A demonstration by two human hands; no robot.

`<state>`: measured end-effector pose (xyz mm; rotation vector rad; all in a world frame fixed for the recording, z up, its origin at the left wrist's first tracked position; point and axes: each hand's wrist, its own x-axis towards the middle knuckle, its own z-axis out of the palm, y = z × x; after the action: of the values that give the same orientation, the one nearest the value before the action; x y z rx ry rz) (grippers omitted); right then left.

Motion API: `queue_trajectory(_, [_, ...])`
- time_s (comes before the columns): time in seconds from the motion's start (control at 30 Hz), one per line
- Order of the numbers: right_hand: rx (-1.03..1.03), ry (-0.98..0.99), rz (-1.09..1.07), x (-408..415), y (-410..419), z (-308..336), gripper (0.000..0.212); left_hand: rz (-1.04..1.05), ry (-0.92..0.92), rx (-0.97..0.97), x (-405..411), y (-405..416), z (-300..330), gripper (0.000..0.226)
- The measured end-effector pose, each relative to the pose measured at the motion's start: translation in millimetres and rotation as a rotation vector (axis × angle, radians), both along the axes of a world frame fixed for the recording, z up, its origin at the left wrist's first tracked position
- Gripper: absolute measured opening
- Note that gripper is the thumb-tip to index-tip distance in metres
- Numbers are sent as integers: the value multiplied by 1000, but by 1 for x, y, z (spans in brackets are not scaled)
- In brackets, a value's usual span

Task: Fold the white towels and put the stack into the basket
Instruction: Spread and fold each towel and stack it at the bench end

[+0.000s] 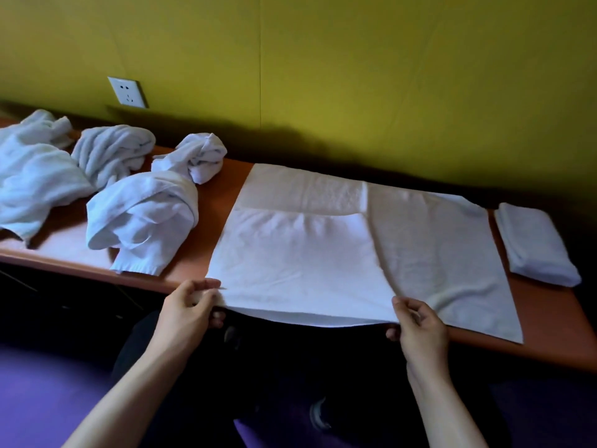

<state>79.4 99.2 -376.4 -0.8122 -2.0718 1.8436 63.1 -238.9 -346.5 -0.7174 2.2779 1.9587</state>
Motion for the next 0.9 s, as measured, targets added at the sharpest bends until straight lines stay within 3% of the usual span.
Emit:
queue_trajectory(0.07, [-211,38,31,2,3,2,26,-79,25,-52,8,-1,1,31])
queue_trajectory(0.13, [-392,79,133,1,9,0,64,-161,74,-208,9,-3,1,42])
queue_trajectory(0.2, [-473,88,233,0,12,-1,79,-185,116,-284,6,-4,0,44])
queue_trajectory(0.27, [-417,74,246,-6,13,-2,72,-220,121,-298,-3,-8,-1,47])
queue_trajectory(0.37, [-171,79,144,-27,14,0,27,-265,136,-365,-19,-14,-5,48])
queue_trajectory(0.4, [-60,84,112,-36,15,-1,13,-254,153,-402,-26,-16,-7,42])
queue_trajectory(0.47, [129,101,71,-57,20,-3,4,-230,194,-450,-44,-22,-14,24])
queue_trajectory(0.53, [261,103,60,-80,25,-8,3,-206,222,-511,-64,-26,-19,4])
queue_trajectory(0.63, [364,142,97,-119,25,-11,8,-158,307,-628,-101,-26,-24,20])
queue_trajectory(0.73, [365,124,117,-154,23,-14,9,-120,300,-520,-142,-21,-31,34])
queue_trajectory(0.9, [449,65,65,-204,22,-33,20,-52,221,-537,-198,-4,-44,28])
